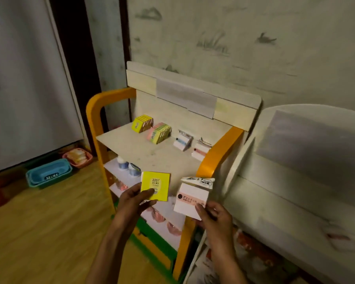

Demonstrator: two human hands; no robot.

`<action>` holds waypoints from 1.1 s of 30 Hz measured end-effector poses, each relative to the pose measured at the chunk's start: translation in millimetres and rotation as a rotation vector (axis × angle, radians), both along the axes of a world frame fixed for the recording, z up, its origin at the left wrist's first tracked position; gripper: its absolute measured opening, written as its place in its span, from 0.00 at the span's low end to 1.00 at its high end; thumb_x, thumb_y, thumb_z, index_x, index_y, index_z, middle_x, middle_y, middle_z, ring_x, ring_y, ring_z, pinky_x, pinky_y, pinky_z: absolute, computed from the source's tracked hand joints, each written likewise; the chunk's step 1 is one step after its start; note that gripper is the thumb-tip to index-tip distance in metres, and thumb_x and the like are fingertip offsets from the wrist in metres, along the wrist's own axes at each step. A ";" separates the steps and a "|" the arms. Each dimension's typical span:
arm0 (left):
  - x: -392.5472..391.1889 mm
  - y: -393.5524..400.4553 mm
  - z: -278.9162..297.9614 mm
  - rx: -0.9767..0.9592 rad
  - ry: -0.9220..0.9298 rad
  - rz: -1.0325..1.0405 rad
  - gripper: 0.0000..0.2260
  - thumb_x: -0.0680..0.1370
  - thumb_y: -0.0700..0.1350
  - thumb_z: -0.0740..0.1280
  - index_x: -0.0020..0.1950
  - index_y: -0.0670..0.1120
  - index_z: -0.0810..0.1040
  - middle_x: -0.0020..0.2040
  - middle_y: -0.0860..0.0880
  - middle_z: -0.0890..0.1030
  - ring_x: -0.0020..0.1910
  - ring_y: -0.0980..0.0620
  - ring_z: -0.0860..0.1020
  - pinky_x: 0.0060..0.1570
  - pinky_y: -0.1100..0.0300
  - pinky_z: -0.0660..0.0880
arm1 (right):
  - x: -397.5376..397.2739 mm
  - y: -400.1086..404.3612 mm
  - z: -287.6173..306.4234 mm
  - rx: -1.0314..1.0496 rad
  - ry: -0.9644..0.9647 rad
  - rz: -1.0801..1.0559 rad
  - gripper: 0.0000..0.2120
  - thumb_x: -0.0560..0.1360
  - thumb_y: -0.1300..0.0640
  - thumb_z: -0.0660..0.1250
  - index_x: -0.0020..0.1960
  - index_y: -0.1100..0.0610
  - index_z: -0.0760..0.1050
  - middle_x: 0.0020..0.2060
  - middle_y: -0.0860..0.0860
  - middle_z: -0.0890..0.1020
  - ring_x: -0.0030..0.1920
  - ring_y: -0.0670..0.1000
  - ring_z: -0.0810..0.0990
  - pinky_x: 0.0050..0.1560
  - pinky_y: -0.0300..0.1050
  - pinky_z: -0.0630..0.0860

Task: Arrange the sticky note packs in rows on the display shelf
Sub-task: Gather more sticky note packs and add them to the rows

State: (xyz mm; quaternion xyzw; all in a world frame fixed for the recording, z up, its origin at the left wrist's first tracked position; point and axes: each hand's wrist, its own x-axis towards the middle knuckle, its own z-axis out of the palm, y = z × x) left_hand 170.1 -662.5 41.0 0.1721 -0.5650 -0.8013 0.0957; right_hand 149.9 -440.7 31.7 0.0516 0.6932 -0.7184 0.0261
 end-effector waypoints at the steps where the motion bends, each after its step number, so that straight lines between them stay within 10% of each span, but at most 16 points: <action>1: -0.9 -17.2 0.2 0.005 -0.001 0.020 0.10 0.77 0.37 0.68 0.58 0.40 0.80 0.53 0.41 0.84 0.51 0.44 0.83 0.52 0.50 0.79 | -2.7 -16.6 -1.3 0.012 0.009 0.021 0.07 0.73 0.59 0.74 0.50 0.54 0.79 0.48 0.49 0.85 0.50 0.48 0.84 0.47 0.50 0.84; 16: -109.4 -212.7 1.2 -0.010 -0.006 0.099 0.09 0.78 0.35 0.66 0.57 0.41 0.79 0.51 0.44 0.86 0.50 0.46 0.83 0.49 0.54 0.78 | -124.7 -194.8 -10.1 -0.034 0.049 0.073 0.07 0.75 0.66 0.69 0.53 0.60 0.79 0.47 0.51 0.85 0.49 0.48 0.83 0.36 0.34 0.79; 29: -265.0 -326.6 5.5 -0.133 -0.020 0.071 0.10 0.78 0.41 0.68 0.59 0.44 0.80 0.52 0.47 0.85 0.52 0.48 0.83 0.55 0.51 0.78 | -268.5 -287.6 0.1 -0.136 0.014 -0.037 0.08 0.75 0.67 0.69 0.53 0.61 0.80 0.48 0.55 0.85 0.47 0.49 0.85 0.42 0.45 0.83; 33: -315.3 -346.2 -20.0 -0.292 -0.082 0.053 0.09 0.75 0.39 0.72 0.54 0.40 0.81 0.49 0.45 0.85 0.42 0.57 0.82 0.40 0.66 0.76 | -284.0 -293.1 -2.9 -0.117 0.021 -0.093 0.07 0.75 0.68 0.69 0.51 0.61 0.80 0.47 0.55 0.85 0.48 0.53 0.85 0.42 0.46 0.83</action>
